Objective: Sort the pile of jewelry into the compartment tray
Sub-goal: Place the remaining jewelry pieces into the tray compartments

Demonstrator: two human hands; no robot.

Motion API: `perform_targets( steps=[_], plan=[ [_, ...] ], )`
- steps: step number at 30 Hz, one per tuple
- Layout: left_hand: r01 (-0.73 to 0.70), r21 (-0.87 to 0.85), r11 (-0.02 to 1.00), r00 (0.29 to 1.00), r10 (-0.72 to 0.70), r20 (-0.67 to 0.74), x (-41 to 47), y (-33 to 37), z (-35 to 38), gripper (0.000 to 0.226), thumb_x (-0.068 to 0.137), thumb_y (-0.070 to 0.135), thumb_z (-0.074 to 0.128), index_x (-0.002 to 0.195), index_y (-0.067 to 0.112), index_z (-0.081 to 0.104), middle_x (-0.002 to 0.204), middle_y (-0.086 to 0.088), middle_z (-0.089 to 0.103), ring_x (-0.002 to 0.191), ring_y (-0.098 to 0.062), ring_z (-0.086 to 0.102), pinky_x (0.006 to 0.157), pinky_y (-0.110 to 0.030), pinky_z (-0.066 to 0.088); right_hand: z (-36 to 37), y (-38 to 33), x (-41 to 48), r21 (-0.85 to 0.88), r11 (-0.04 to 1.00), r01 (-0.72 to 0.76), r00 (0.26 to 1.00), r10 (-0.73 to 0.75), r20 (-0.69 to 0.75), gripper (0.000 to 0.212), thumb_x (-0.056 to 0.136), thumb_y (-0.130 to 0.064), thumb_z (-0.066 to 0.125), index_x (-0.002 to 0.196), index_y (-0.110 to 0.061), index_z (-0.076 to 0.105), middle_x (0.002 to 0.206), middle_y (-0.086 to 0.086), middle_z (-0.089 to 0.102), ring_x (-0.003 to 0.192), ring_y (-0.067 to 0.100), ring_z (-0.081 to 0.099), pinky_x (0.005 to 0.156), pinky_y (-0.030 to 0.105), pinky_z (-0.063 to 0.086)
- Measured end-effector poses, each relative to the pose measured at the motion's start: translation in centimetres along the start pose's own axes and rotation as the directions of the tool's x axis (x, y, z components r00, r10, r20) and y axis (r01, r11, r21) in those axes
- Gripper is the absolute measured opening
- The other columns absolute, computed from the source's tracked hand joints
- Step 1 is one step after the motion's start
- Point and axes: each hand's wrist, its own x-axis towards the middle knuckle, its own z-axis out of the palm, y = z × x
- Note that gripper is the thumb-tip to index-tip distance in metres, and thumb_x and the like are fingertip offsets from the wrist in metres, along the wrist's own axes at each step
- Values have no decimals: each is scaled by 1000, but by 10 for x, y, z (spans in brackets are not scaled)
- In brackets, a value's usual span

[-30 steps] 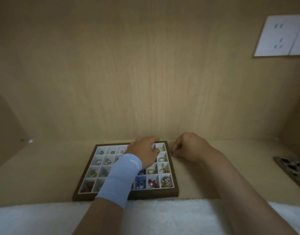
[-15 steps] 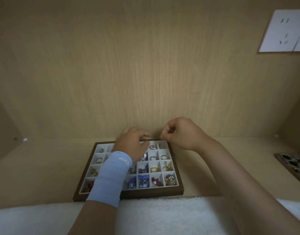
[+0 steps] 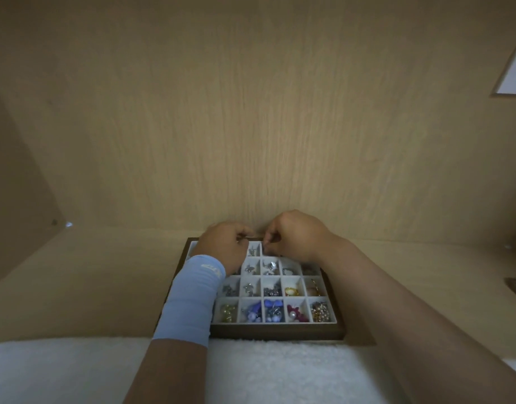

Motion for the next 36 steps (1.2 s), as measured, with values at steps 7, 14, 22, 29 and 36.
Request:
perform_targets(
  steps=[7, 14, 22, 29, 36],
  plan=[
    [-131, 19, 991, 990, 131, -42, 0, 10, 14, 23, 94, 19, 55, 96, 35, 72, 110, 9, 64, 112, -14, 50, 100, -31, 42, -27, 39, -31, 210, 967, -145, 979, 172, -112, 12, 91, -21, 68, 86, -30, 75, 84, -21, 68, 83, -5, 62, 78, 18, 47],
    [-144, 80, 986, 988, 148, -39, 0, 14, 19, 16, 91, 24, 59, 86, 37, 66, 105, 12, 61, 113, -14, 47, 100, -36, 43, -25, 67, -56, 108, 947, -303, 952, 294, 88, 4, 80, -21, 76, 83, -24, 78, 83, -13, 73, 81, 1, 66, 78, 21, 53],
    [-144, 38, 989, 989, 145, -14, -2, 13, 14, 19, 93, 20, 57, 104, 32, 67, 113, 12, 61, 117, -12, 46, 104, -33, 39, -18, 68, -52, 45, 944, -325, 945, 323, 45, 14, 80, -22, 75, 67, -27, 73, 82, -10, 73, 83, 7, 66, 84, 34, 57],
    [-107, 36, 994, 994, 108, -31, -3, 8, 10, 21, 94, 19, 57, 110, 29, 67, 120, 8, 61, 120, -15, 47, 105, -34, 39, -31, 58, -55, 7, 950, -312, 945, 311, -102, 12, 83, -30, 69, 73, -32, 74, 79, -18, 69, 82, 5, 65, 75, 28, 55],
    [-92, 163, 982, 996, 91, 14, -4, 4, 10, 32, 93, 30, 56, 125, 32, 59, 130, 6, 58, 124, -19, 44, 108, -38, 37, -14, 8, -27, 144, 984, -106, 987, 122, -107, 11, 88, -33, 69, 85, -30, 78, 85, -17, 74, 81, 1, 66, 80, 31, 56]
  ],
)
